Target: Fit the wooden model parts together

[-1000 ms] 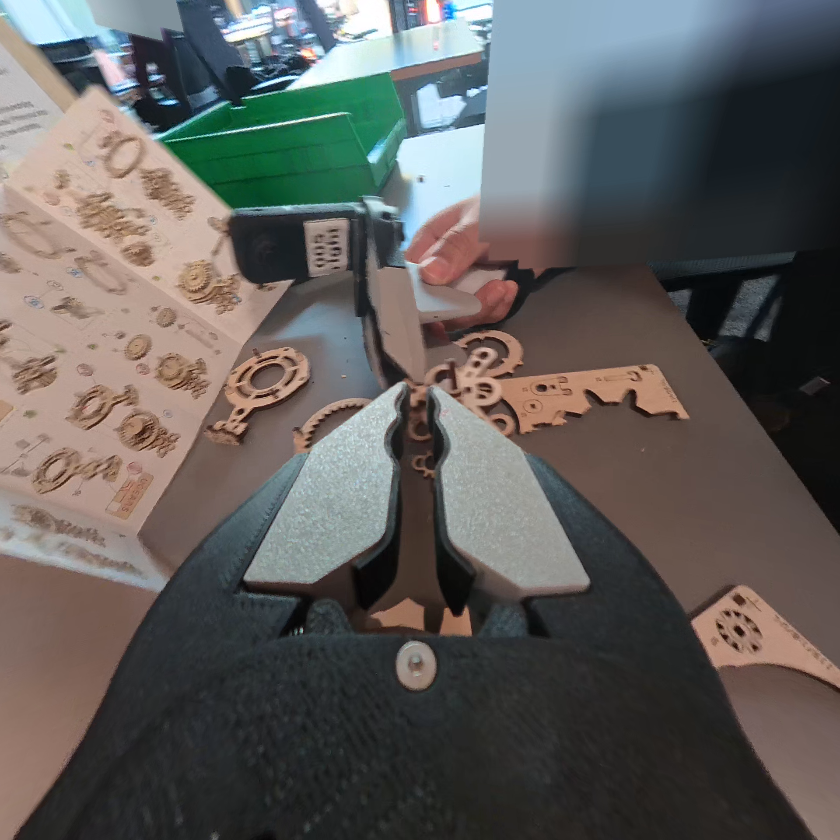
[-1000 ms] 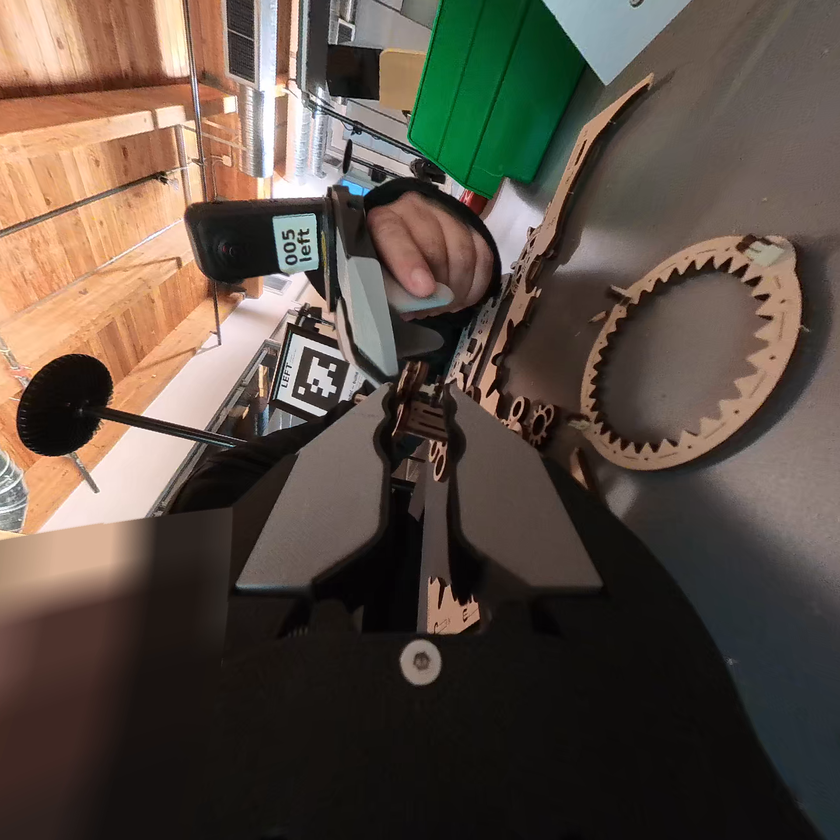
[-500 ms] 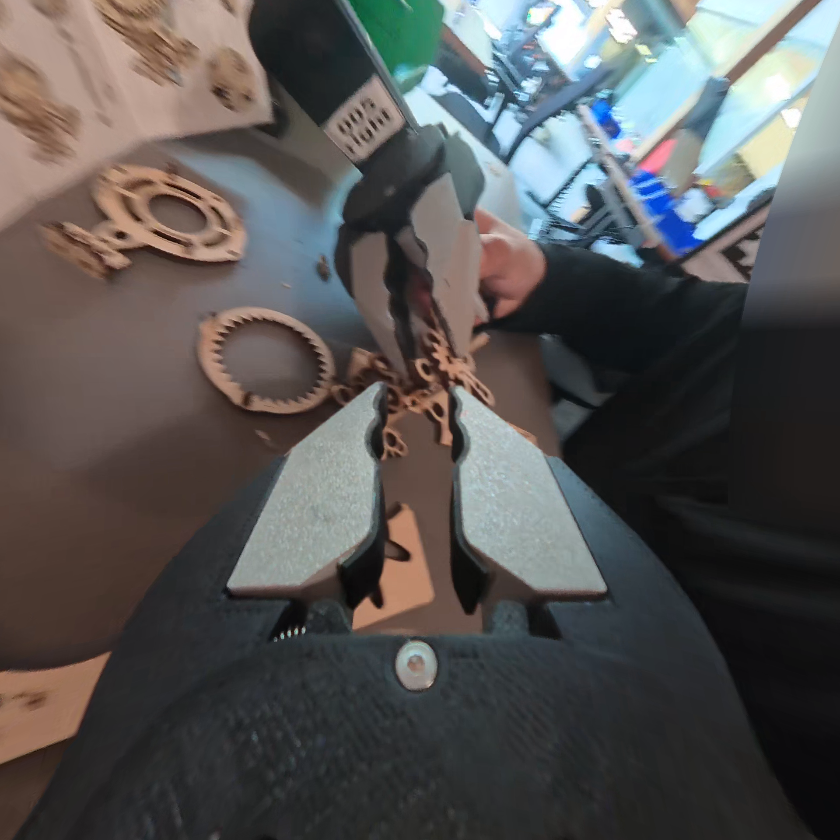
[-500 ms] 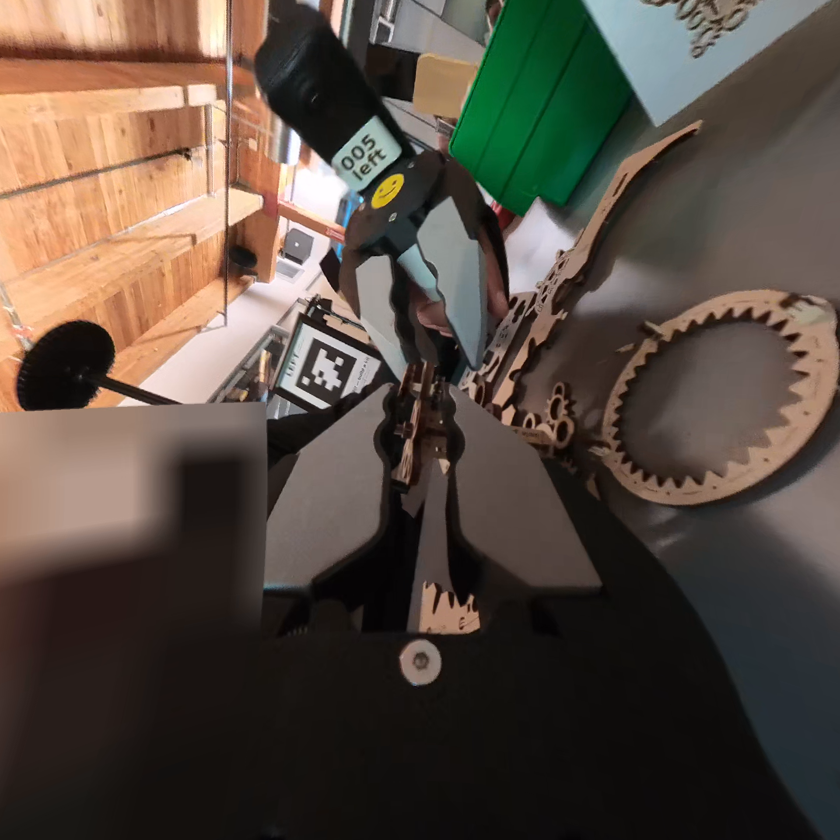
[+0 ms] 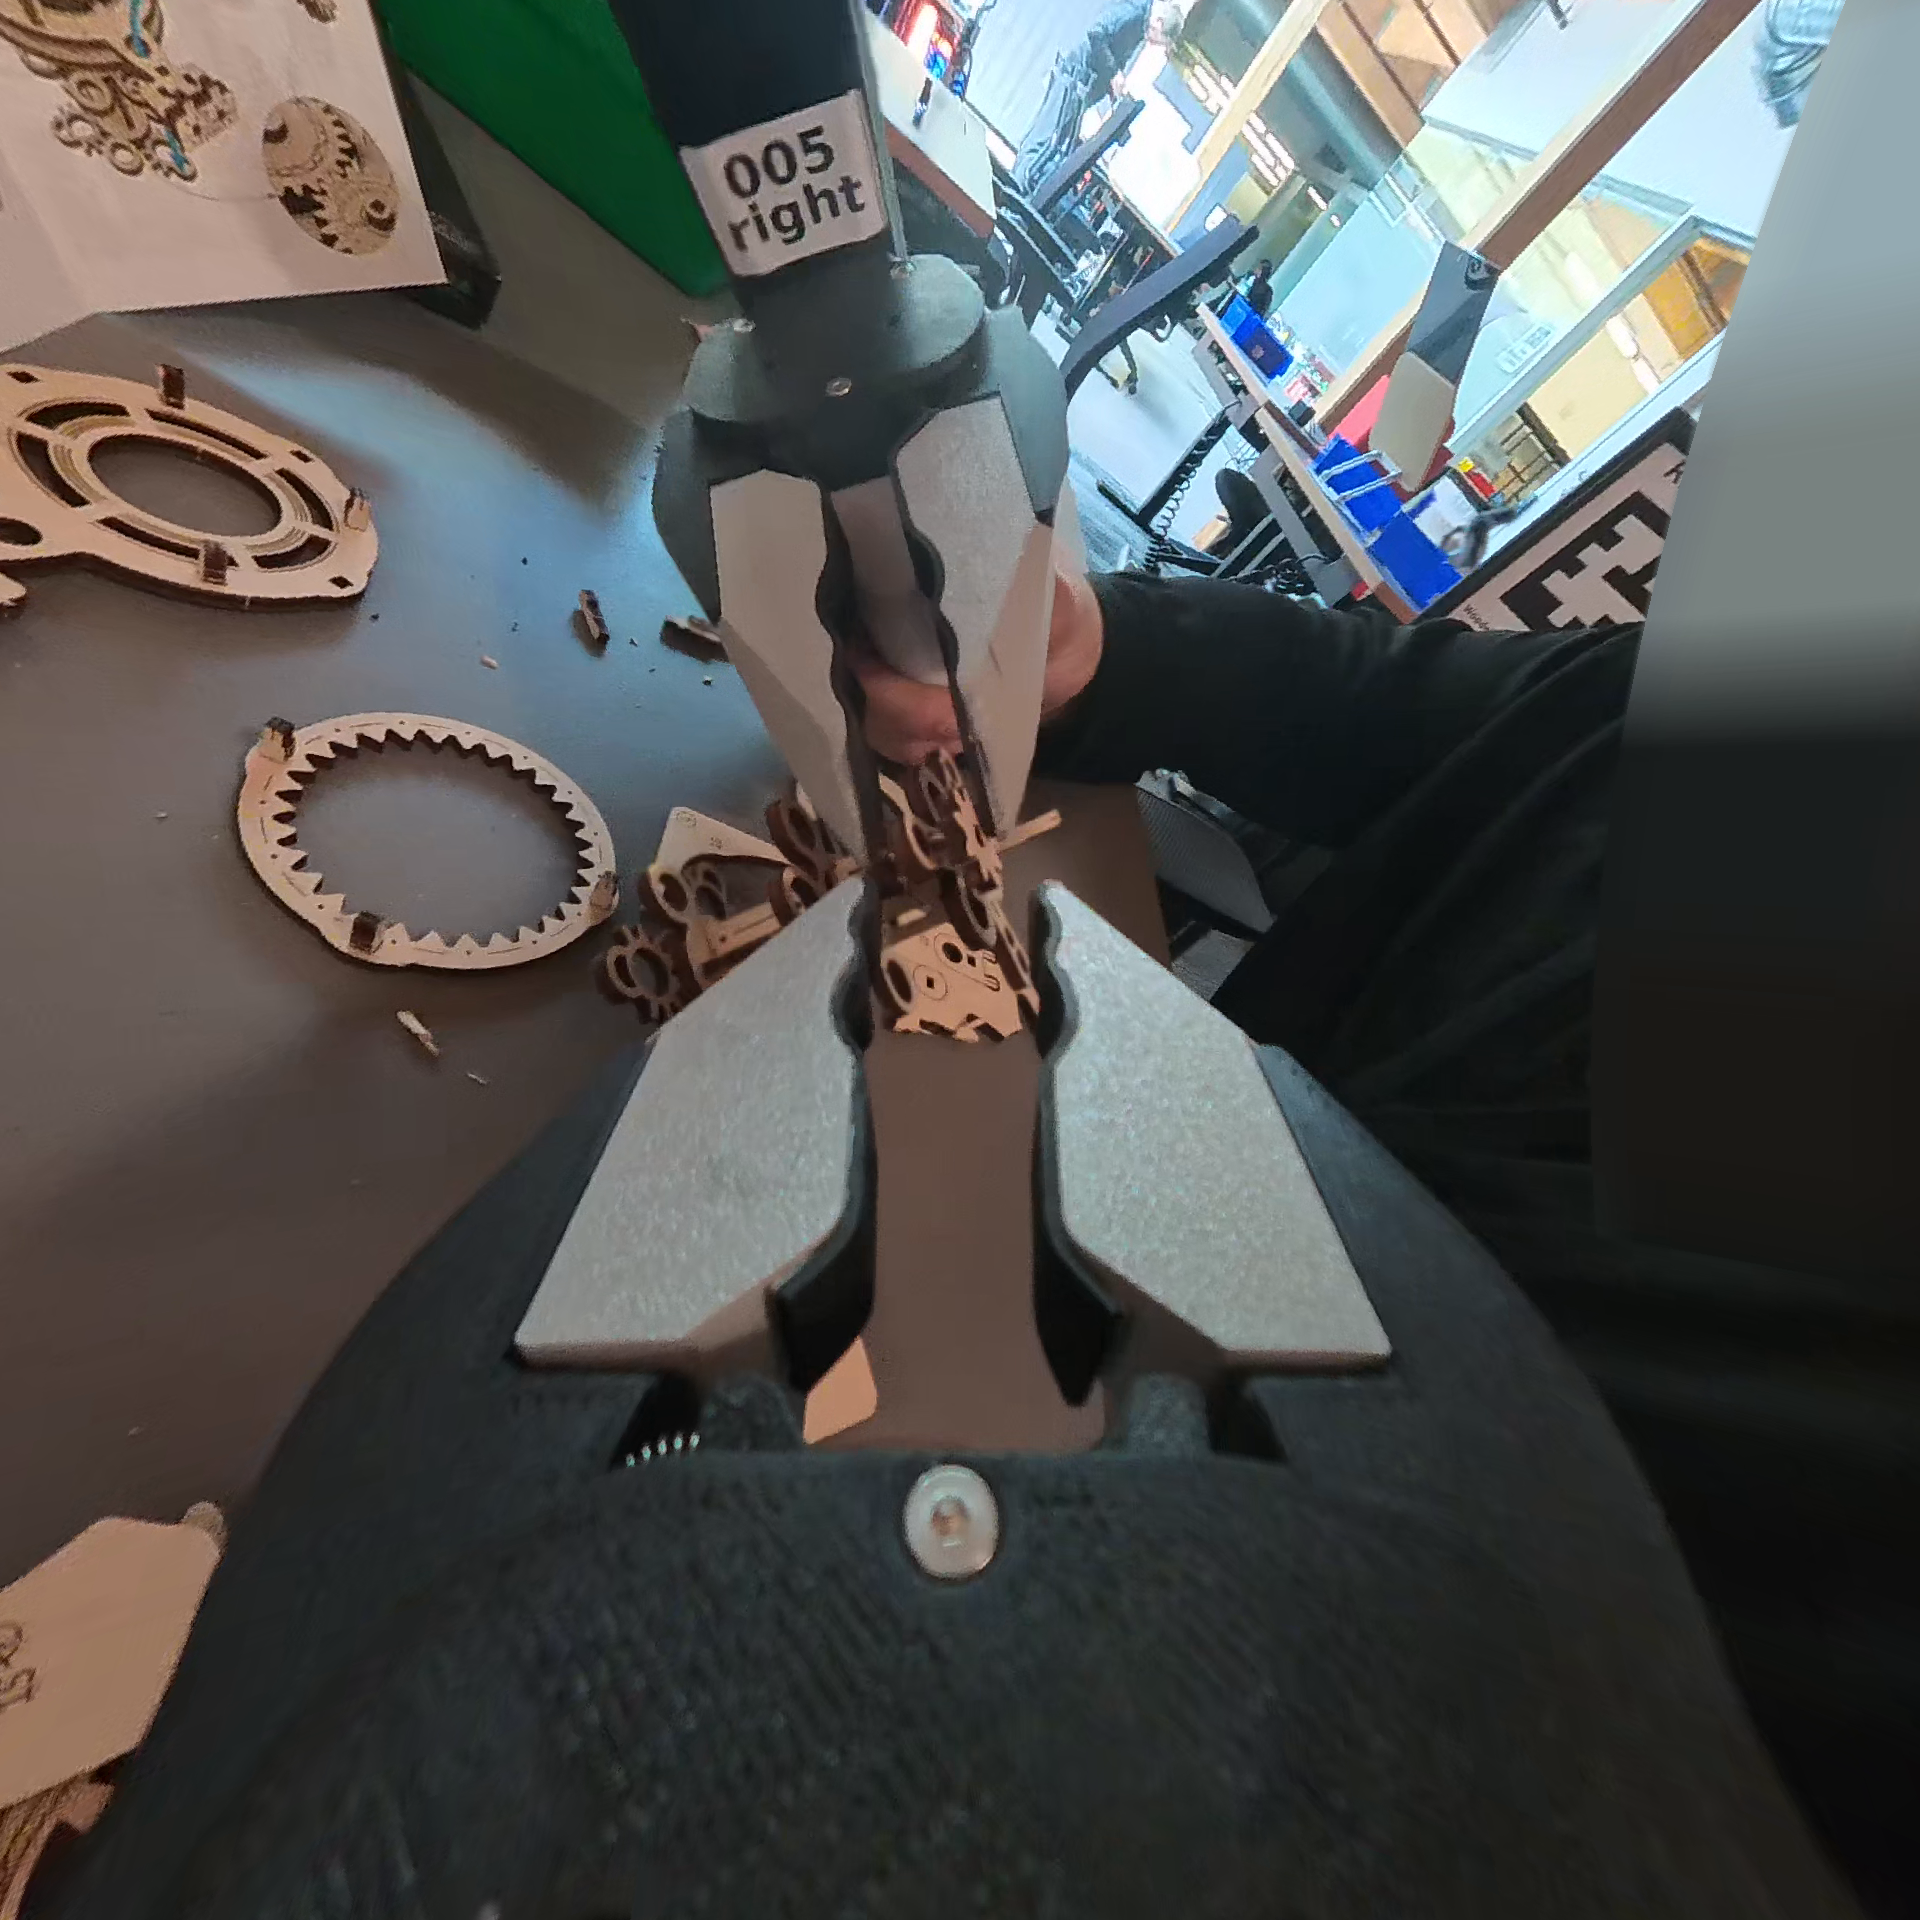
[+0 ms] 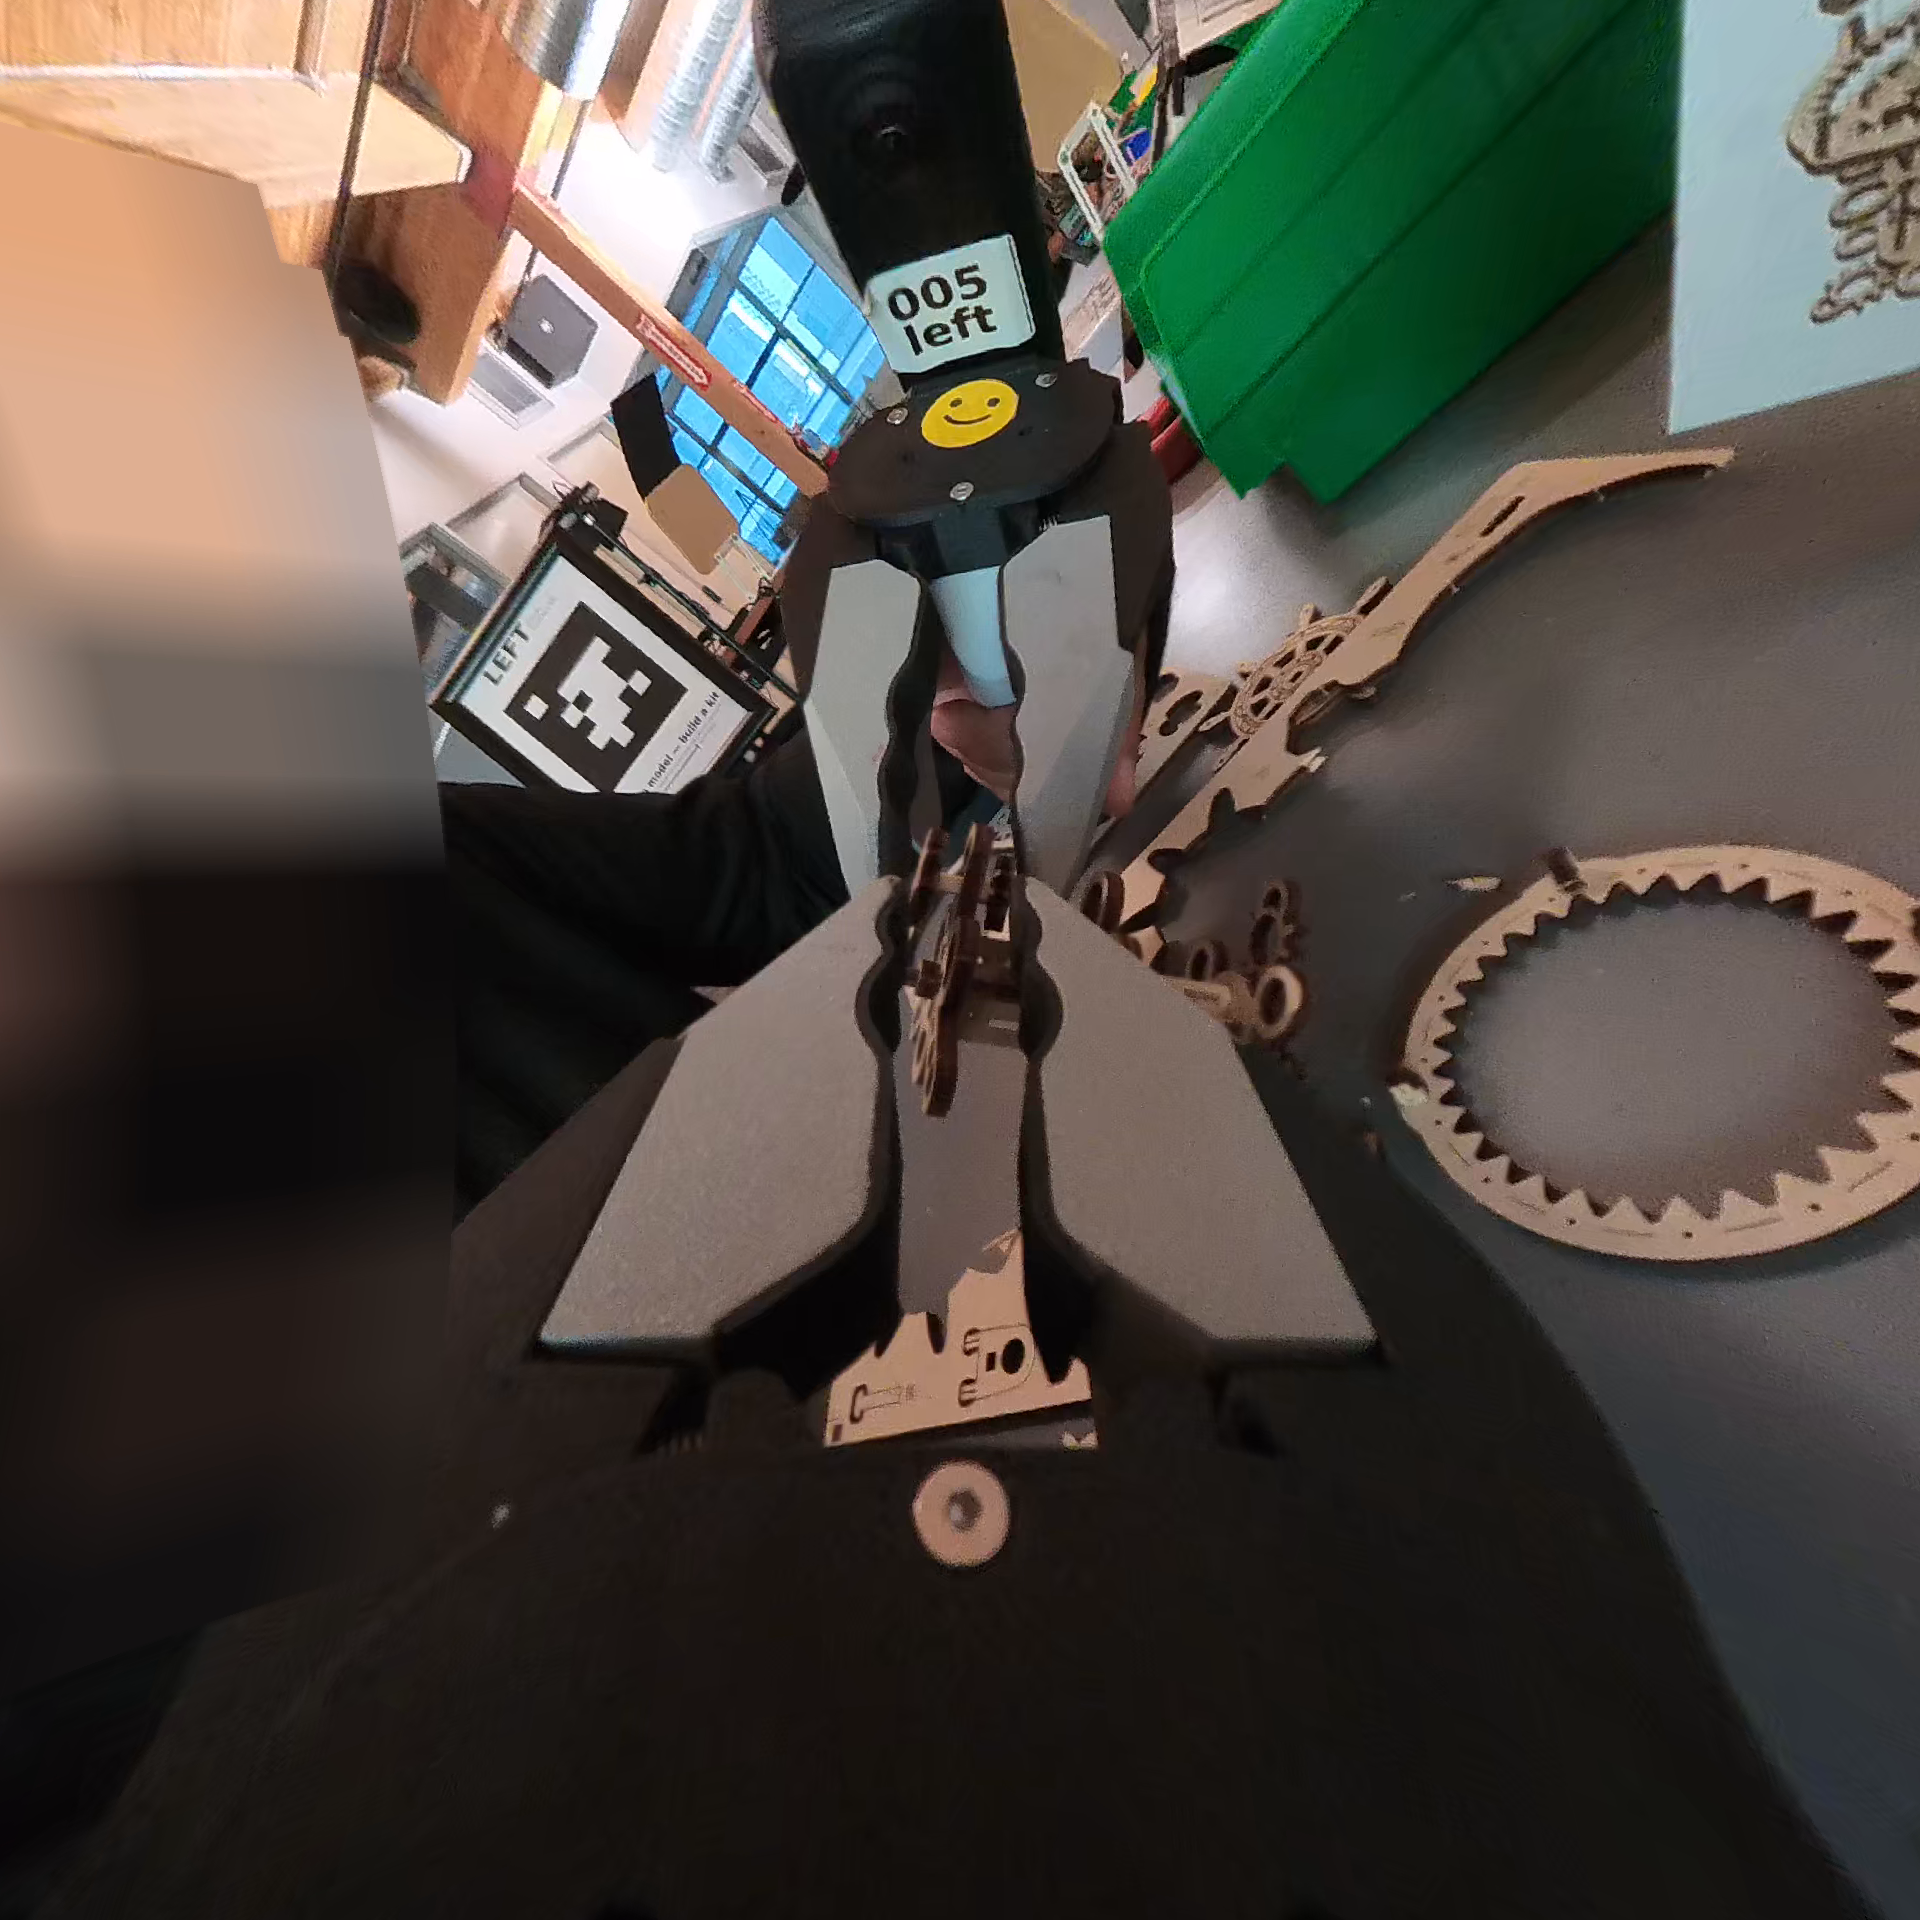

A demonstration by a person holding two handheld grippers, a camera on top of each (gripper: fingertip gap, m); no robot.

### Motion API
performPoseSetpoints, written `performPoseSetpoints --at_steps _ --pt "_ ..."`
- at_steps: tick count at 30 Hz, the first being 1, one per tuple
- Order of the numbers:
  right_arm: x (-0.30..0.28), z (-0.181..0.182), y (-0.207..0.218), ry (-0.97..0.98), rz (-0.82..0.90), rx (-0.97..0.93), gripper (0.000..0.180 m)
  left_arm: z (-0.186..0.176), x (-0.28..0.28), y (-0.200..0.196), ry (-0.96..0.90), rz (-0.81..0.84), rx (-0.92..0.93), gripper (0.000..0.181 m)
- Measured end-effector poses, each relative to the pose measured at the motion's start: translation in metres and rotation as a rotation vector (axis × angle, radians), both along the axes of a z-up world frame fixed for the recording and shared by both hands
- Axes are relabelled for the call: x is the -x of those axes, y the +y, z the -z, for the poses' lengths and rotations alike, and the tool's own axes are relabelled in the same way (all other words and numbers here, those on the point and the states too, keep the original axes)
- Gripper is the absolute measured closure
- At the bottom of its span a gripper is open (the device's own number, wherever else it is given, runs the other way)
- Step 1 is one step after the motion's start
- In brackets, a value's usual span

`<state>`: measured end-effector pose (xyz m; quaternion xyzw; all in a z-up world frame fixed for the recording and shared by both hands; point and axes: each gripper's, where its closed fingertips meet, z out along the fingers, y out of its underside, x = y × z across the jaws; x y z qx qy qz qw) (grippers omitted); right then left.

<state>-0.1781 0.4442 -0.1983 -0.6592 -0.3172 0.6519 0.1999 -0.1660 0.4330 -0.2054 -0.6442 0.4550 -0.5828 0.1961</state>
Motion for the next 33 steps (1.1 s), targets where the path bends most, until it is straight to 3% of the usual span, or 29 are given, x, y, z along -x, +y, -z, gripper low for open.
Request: performPoseSetpoints --at_steps 5,16,22,33 --pt "-0.003 -0.001 -0.002 -0.037 0.034 -0.146 0.164 -0.003 0.001 0.005 -0.016 -0.059 -0.077 0.164" --pt "0.001 0.006 -0.019 -0.153 0.022 -0.439 0.164 0.004 0.005 -0.011 -0.025 -0.015 -0.291 0.164" --pt "0.004 0.012 -0.028 -0.204 0.002 -0.57 0.165 0.009 0.007 -0.021 -0.014 0.028 -0.293 0.164" --pt "0.0 0.021 -0.035 -0.202 -0.064 -0.56 0.164 0.021 0.003 -0.026 0.066 0.018 -0.482 0.167"
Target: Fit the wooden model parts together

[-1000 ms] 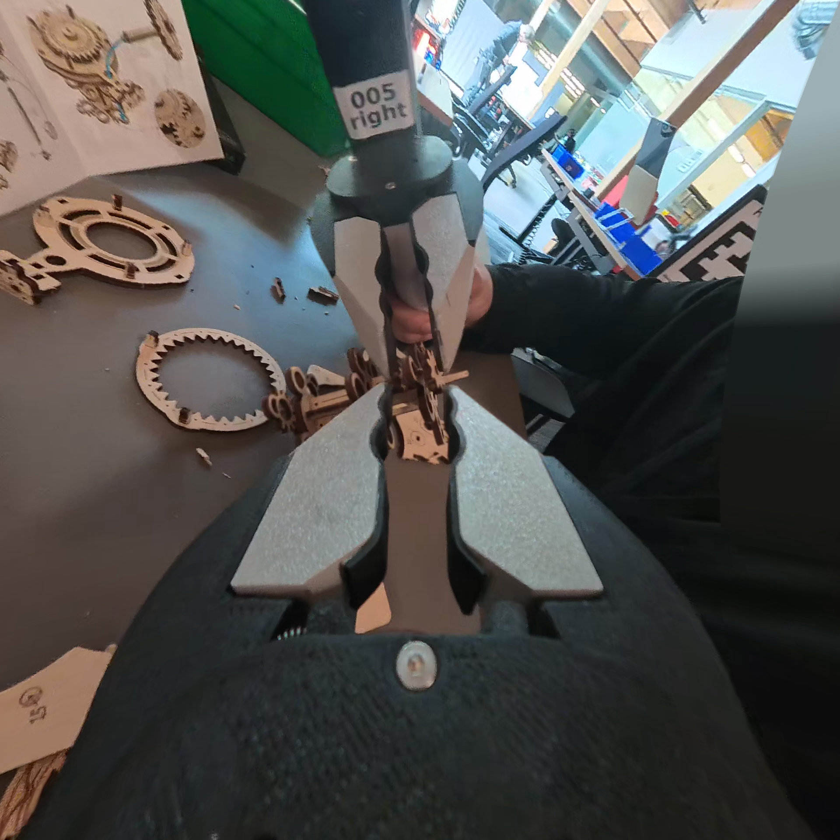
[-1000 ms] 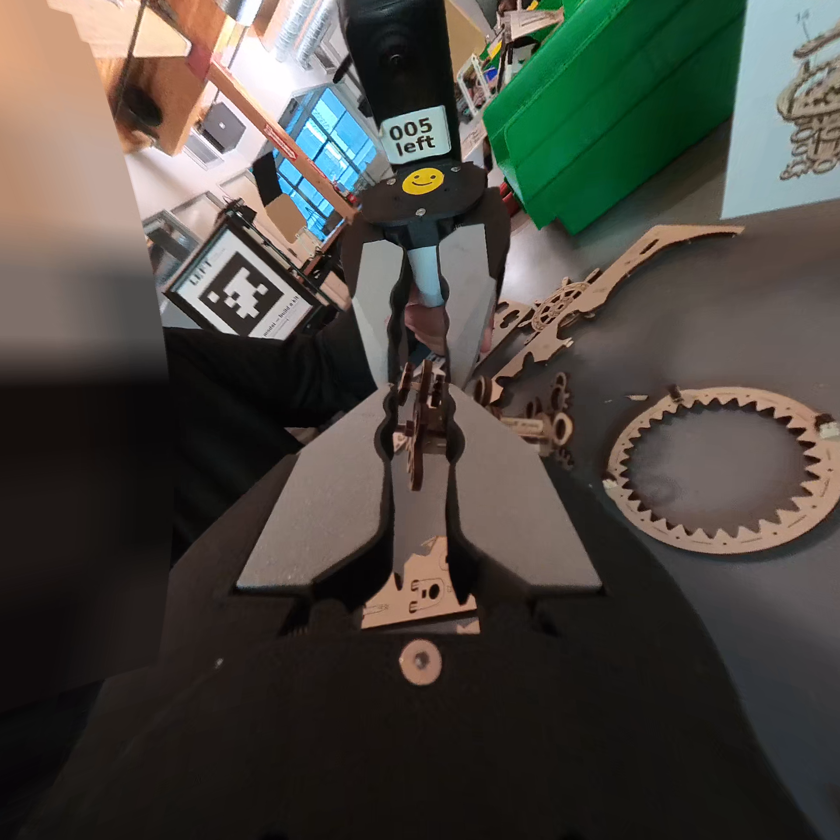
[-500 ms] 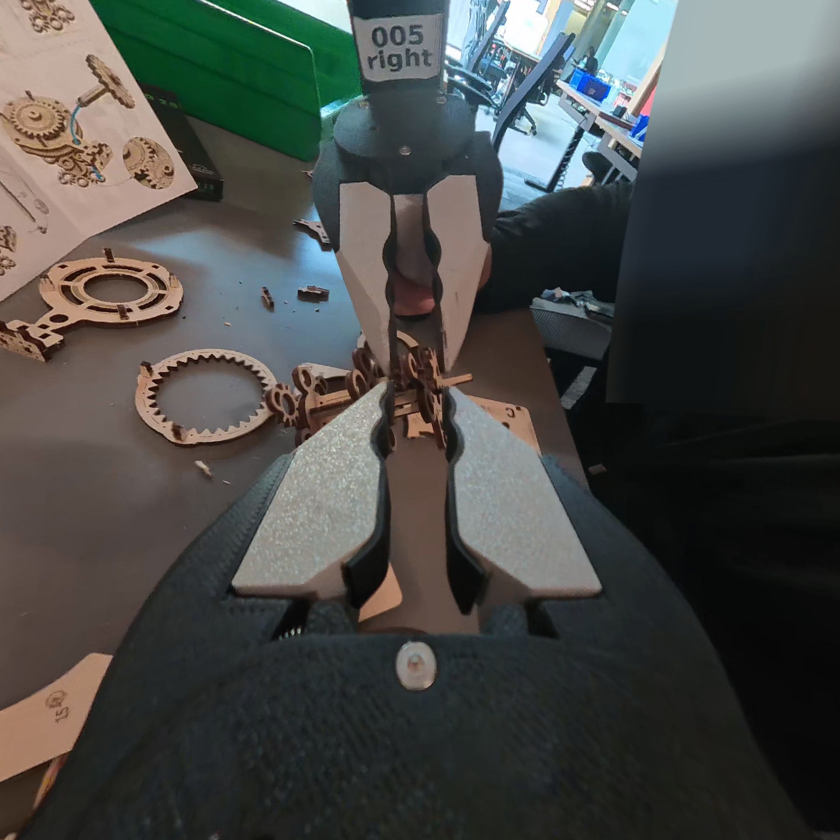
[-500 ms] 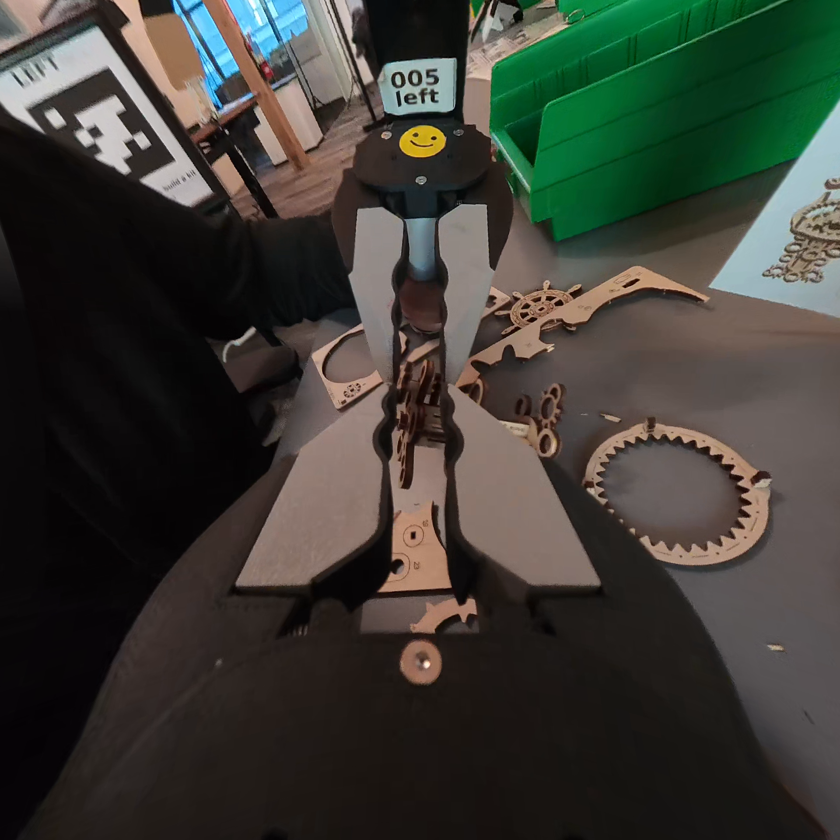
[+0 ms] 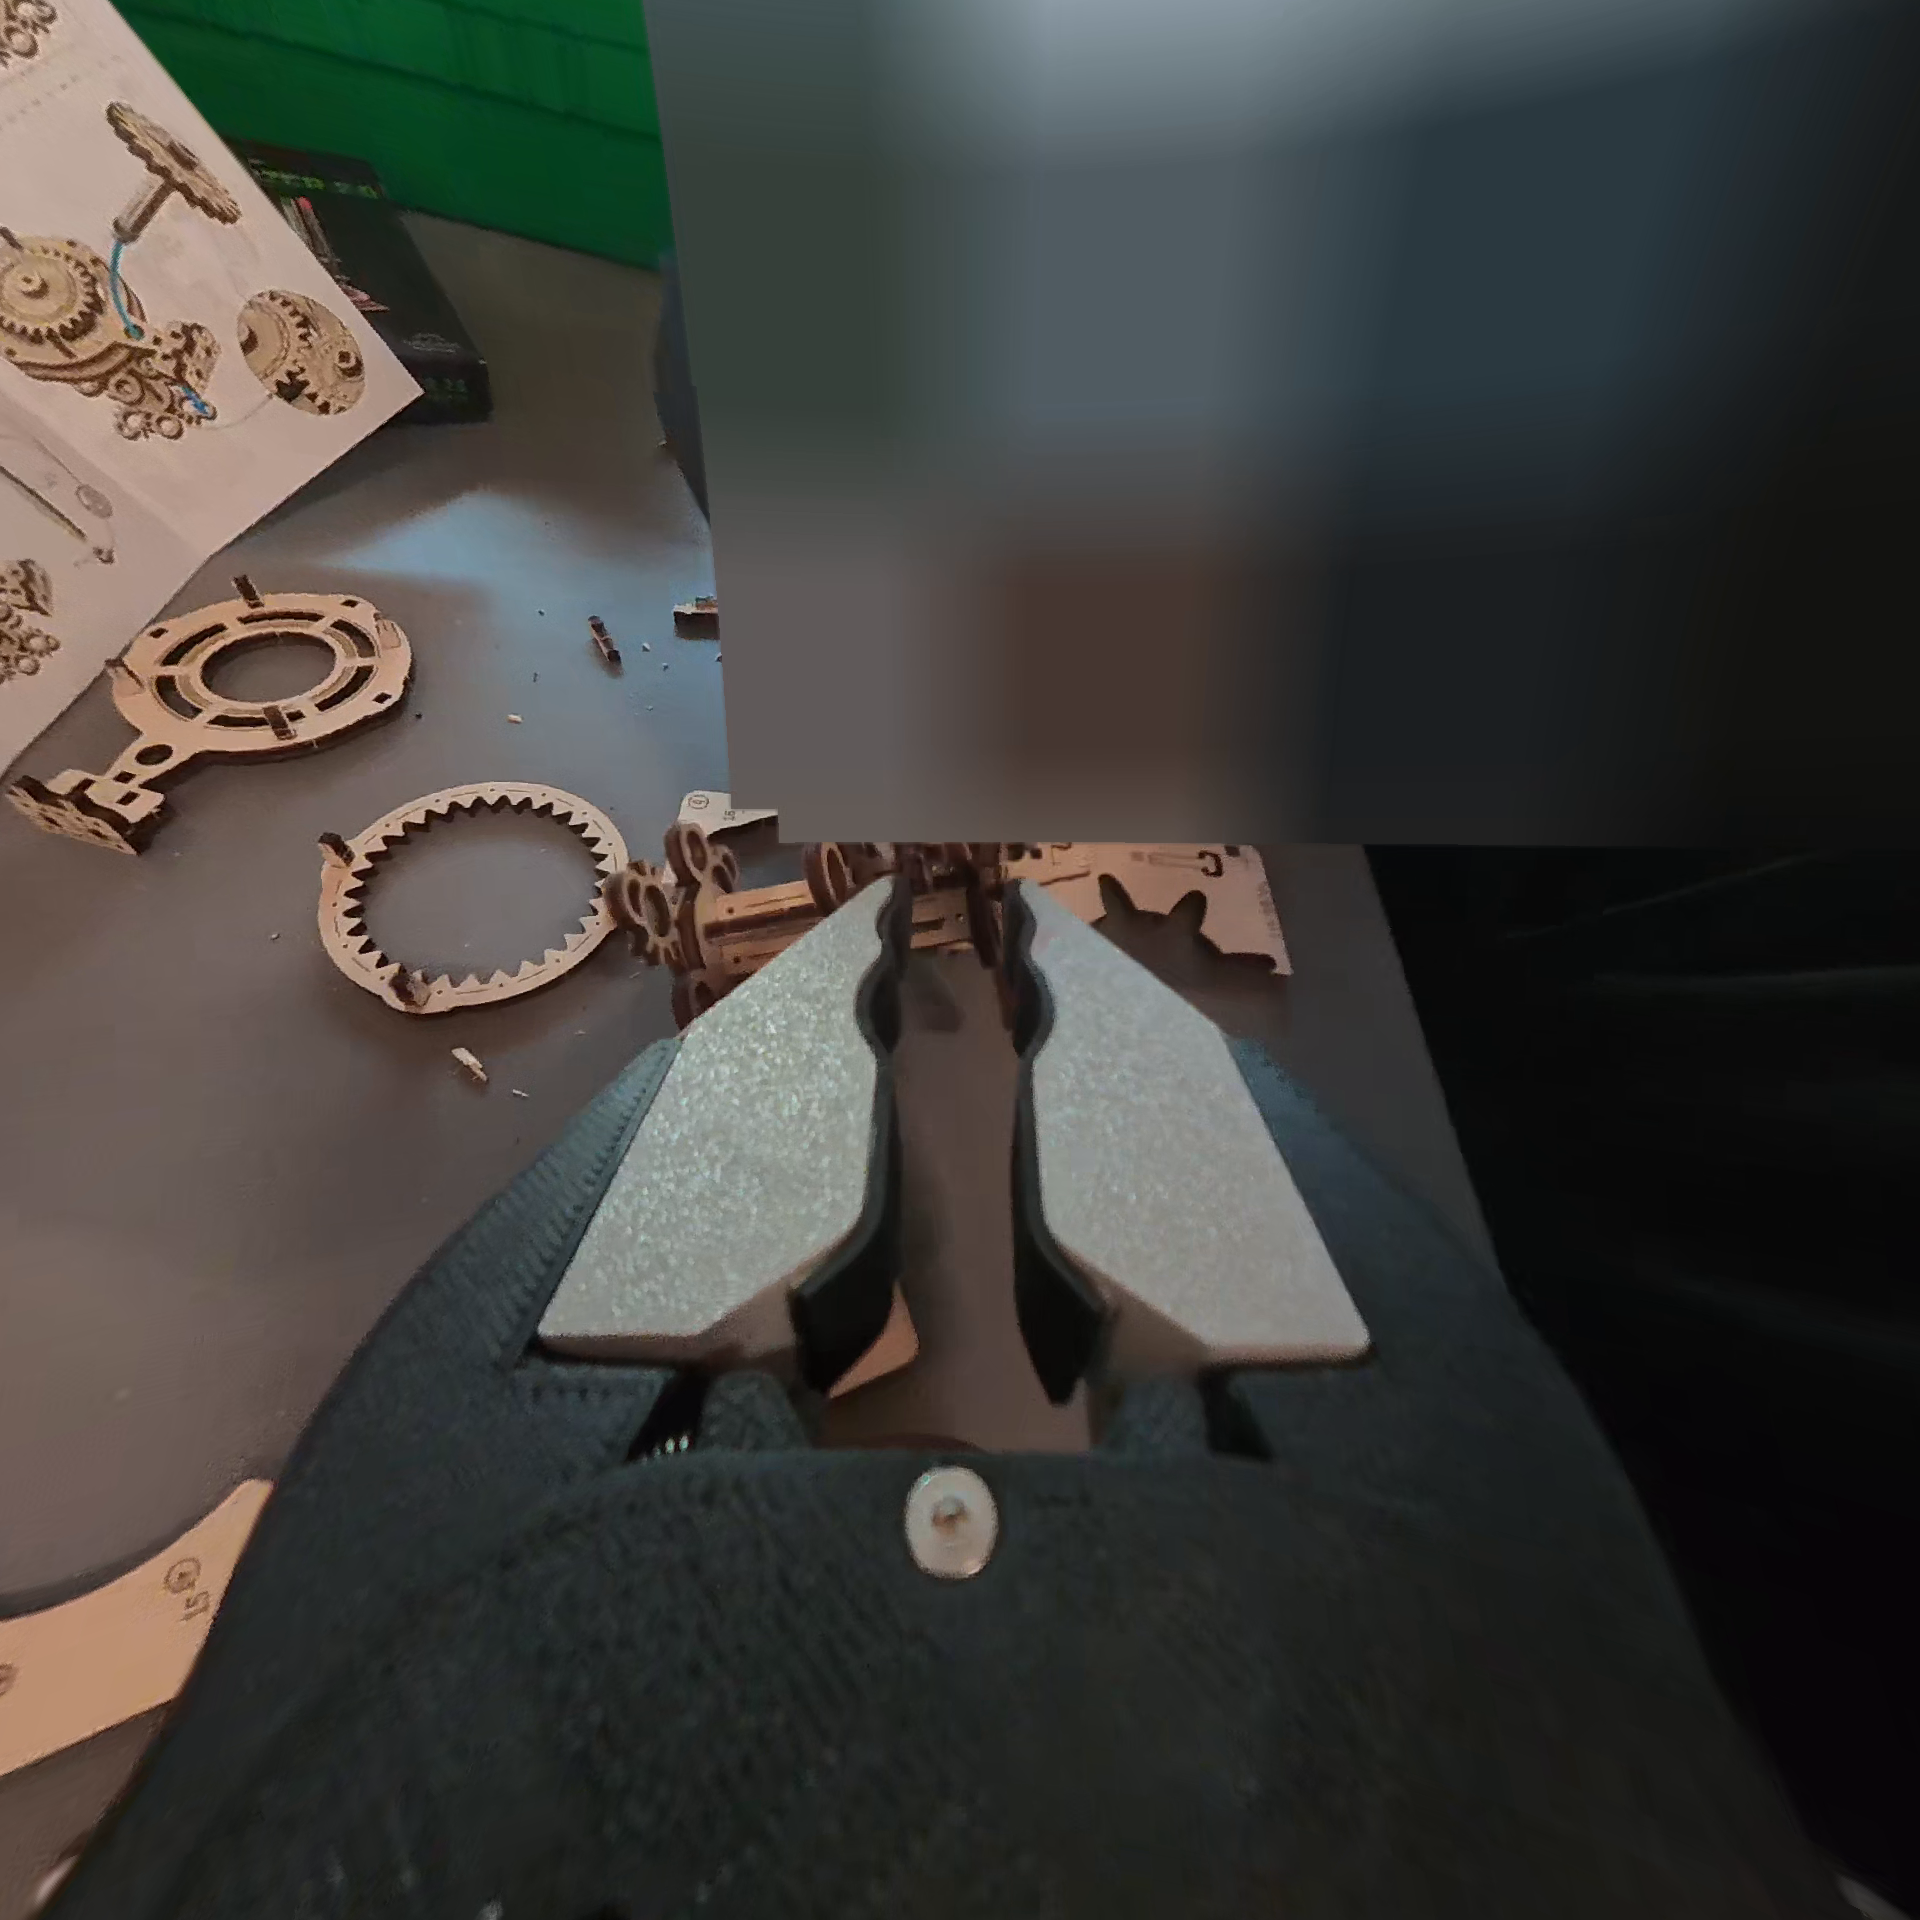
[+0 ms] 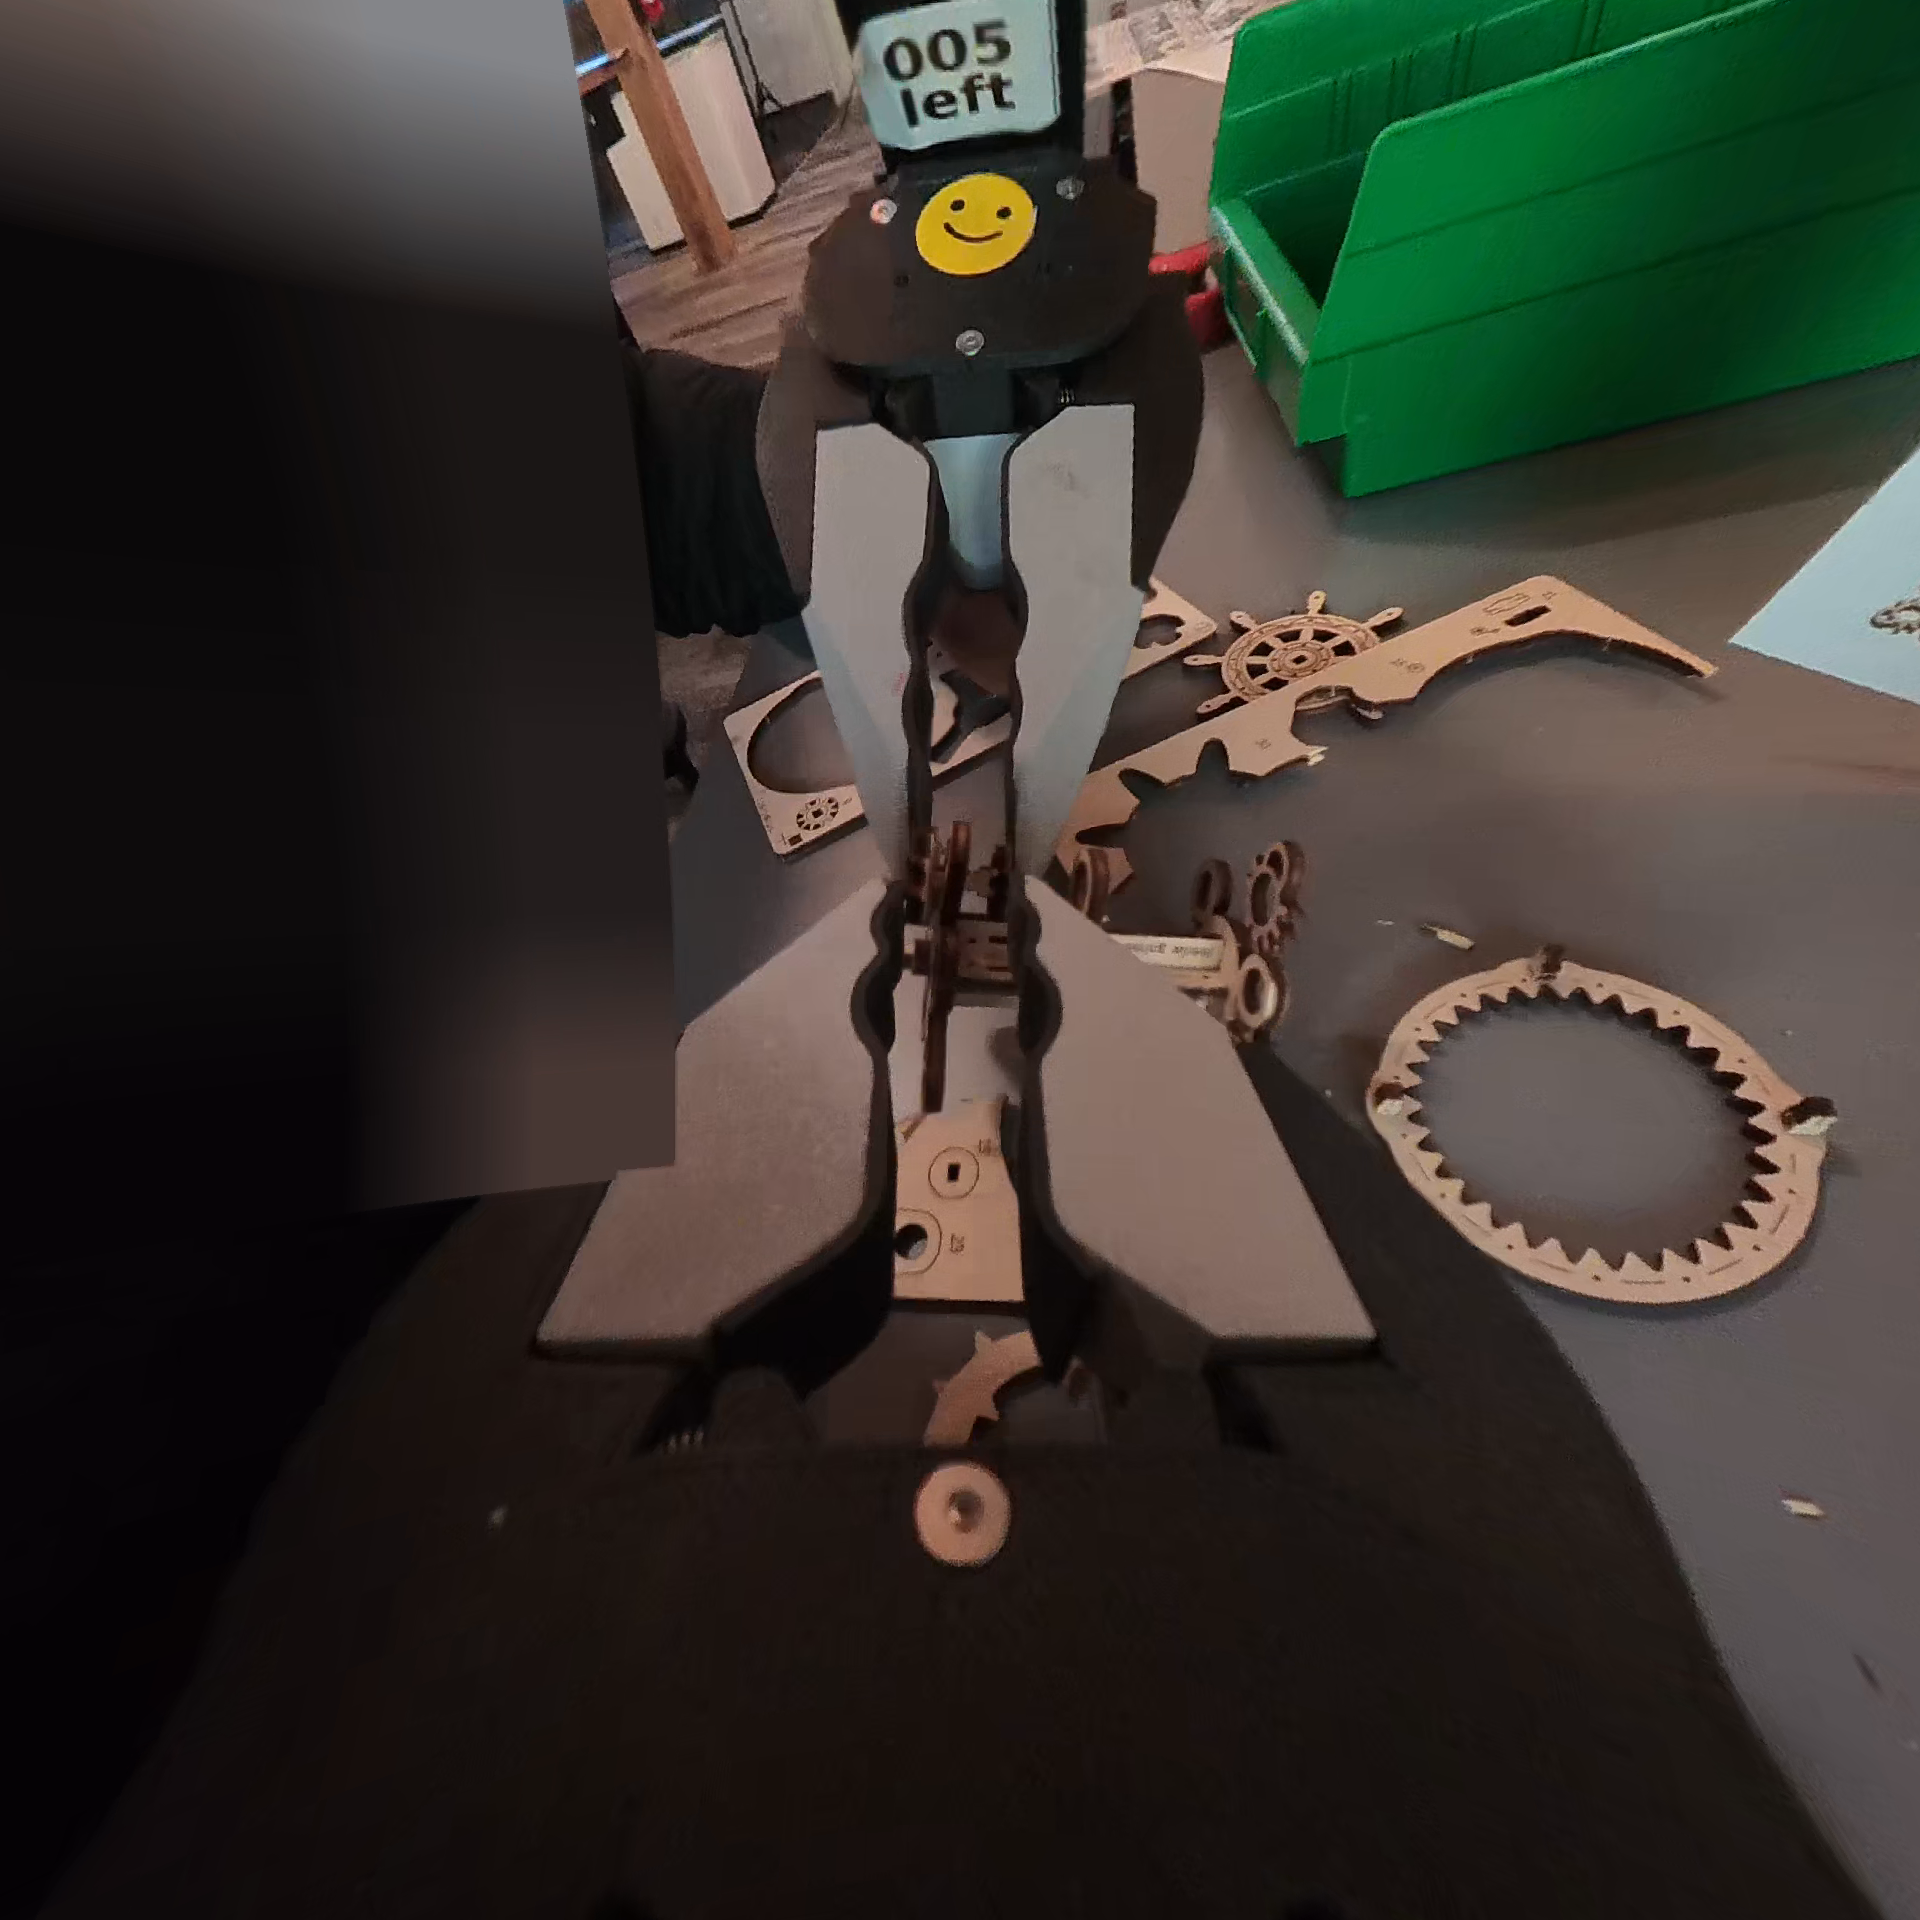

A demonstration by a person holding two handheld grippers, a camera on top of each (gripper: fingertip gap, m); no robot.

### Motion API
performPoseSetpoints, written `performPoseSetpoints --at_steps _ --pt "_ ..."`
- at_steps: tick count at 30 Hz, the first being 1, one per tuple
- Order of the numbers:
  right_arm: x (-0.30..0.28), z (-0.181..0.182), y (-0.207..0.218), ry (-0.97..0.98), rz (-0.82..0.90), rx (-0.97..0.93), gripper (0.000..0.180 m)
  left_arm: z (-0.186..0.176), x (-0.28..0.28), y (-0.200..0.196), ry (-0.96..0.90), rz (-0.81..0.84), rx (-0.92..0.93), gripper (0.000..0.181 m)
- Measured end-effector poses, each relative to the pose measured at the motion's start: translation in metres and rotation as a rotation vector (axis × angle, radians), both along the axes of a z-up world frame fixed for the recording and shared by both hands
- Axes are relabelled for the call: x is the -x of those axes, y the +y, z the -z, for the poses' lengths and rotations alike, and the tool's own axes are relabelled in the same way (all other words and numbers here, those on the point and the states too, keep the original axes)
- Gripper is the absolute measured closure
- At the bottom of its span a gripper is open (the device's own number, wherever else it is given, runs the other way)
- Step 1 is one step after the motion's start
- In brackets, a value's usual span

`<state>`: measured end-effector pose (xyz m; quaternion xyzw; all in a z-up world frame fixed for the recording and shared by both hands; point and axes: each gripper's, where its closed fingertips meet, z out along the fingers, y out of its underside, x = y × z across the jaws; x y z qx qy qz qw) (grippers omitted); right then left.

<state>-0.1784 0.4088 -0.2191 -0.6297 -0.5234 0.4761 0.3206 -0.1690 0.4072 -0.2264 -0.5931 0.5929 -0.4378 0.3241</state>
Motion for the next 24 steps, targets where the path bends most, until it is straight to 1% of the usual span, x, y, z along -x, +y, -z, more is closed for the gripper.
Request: performPoseSetpoints --at_steps 4,7,9,13,16,20,24 --pt "-0.001 0.009 -0.004 -0.061 -0.018 -0.073 0.164 0.008 0.0 -0.003 0.048 0.016 -0.099 0.167" --pt "-0.001 0.013 -0.006 -0.093 -0.027 -0.133 0.164 0.011 0.0 -0.004 0.064 0.023 -0.126 0.167" --pt "-0.001 0.014 -0.006 -0.09 -0.033 -0.14 0.163 0.01 0.0 -0.004 0.06 0.022 -0.133 0.167" --pt "-0.001 0.015 -0.007 -0.092 -0.047 -0.092 0.163 0.012 0.0 -0.005 0.071 0.026 -0.141 0.167" --pt "-0.002 0.018 -0.005 -0.108 -0.042 -0.059 0.165 0.014 0.0 -0.005 0.09 0.024 -0.096 0.165" --pt "-0.003 0.013 -0.004 -0.068 -0.049 0.022 0.166 0.009 0.0 -0.005 0.057 0.022 -0.054 0.166" --pt "-0.003 0.012 -0.003 -0.055 -0.051 0.061 0.165 0.007 0.0 -0.003 0.048 0.023 -0.007 0.166"
